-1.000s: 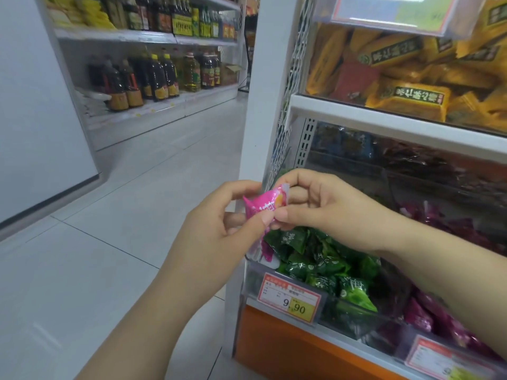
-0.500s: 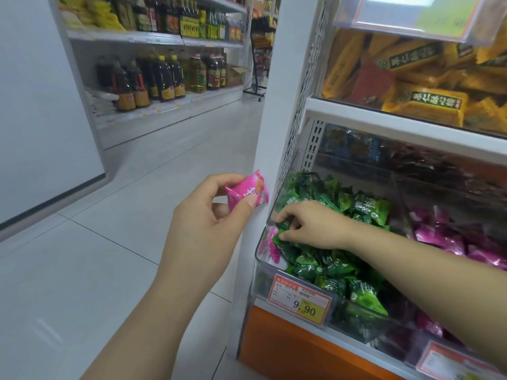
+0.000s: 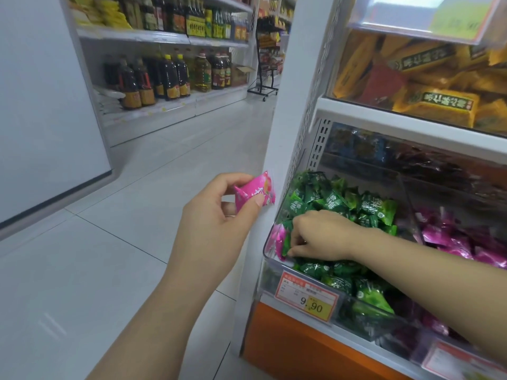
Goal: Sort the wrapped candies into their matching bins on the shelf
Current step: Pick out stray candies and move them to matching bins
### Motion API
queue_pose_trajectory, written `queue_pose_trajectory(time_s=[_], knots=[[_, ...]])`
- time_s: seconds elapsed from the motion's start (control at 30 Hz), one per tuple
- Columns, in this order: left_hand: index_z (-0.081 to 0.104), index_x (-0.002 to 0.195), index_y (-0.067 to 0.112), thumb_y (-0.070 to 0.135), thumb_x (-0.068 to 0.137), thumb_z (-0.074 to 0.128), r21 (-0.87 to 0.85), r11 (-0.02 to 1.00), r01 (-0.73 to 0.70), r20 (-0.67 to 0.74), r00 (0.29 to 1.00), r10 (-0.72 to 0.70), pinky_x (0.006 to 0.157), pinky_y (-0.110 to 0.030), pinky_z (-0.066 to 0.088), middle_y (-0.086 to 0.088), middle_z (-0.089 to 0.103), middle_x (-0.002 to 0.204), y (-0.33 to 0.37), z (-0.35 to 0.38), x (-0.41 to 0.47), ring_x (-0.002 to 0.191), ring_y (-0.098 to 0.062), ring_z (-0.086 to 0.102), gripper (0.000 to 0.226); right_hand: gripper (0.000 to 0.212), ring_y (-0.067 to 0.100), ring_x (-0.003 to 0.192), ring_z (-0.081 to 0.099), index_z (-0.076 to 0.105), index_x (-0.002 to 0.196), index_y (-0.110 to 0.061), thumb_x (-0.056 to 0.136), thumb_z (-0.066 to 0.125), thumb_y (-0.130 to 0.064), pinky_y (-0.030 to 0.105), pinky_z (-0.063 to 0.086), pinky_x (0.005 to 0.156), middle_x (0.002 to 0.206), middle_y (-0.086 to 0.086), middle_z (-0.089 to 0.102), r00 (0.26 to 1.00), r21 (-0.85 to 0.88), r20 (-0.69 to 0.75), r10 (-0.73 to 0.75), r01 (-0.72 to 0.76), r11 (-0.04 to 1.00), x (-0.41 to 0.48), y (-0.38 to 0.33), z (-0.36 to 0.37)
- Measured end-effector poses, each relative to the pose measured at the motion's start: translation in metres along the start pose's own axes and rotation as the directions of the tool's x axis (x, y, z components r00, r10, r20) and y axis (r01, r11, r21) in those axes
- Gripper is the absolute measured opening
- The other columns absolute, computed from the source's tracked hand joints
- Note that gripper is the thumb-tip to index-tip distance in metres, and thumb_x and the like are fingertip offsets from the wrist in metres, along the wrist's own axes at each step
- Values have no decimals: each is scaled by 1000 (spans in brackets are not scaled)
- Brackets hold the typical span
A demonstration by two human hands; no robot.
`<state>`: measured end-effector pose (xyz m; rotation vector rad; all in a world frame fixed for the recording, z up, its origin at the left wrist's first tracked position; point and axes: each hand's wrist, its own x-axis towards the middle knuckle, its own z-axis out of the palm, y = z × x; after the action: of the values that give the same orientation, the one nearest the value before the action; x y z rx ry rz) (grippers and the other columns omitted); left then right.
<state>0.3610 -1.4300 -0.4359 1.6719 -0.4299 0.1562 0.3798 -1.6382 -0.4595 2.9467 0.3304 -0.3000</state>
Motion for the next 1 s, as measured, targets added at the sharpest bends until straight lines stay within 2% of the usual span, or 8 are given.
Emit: queue_pose_trajectory(time_s=[0.17,0.27,0.37,0.47,0.6,0.73,0.9,1.0], knots=[[63,98,36,34,83,63,6,1000,4,-19,1000,-4,64,-18,49,24,65,90,-3,-5,2,74,-10,64,16,27,14,96,47,71,94,-27,89,54,-47,31,37,83,94,-9,63,997,-181,66,-29,41,983,-5,13,-7],[63,98,36,35,82,63,1,1000,-1,-20,1000,1,64,-19,49,23,65,90,-2,-6,3,73,-9,64,16,20,9,86,55,66,99,-31,86,61,-45,27,41,76,84,-15,62,999,82,18,34,-35,996,-4,13,-9],[63,98,35,34,83,64,1,1000,-4,-17,1000,4,63,-12,49,23,65,89,-2,-3,4,73,-4,64,15,40,8,76,59,62,114,-27,81,65,-48,29,48,67,81,-11,65,993,223,-20,120,-112,968,5,5,-6],[62,97,36,35,81,63,-10,1000,-10,-12,1000,10,62,-9,46,23,65,88,-1,0,4,69,-1,63,15,47,16,79,62,68,101,-18,75,65,-57,30,47,67,86,-4,69,975,115,-91,202,-191,975,20,-2,5],[62,96,36,34,82,64,-4,1000,-15,-4,1000,15,62,-8,45,25,64,90,0,1,2,70,-2,63,14,41,18,82,59,63,70,-21,68,65,-63,35,30,75,87,-8,66,948,22,-182,263,-263,964,29,-10,14],[62,93,37,37,80,63,-11,1000,-4,-4,1000,4,62,-8,46,27,64,90,1,3,0,73,-3,64,13,39,18,77,55,63,70,-23,70,64,-62,37,28,79,74,-7,60,927,-83,-236,290,-317,945,27,-15,14],[62,96,37,33,83,65,-11,1000,-3,-3,1000,2,60,-10,47,27,64,88,1,1,1,68,-2,62,14,28,13,75,58,69,69,-22,75,63,-48,35,30,83,73,-7,67,937,117,-198,288,-269,956,22,-8,8],[63,99,35,32,84,65,-11,1000,-5,-8,1000,5,60,-8,45,23,65,86,2,0,1,67,0,60,16,18,9,77,54,65,66,-28,77,67,-42,34,30,85,68,-14,58,956,294,-151,250,-198,935,11,-5,0]])
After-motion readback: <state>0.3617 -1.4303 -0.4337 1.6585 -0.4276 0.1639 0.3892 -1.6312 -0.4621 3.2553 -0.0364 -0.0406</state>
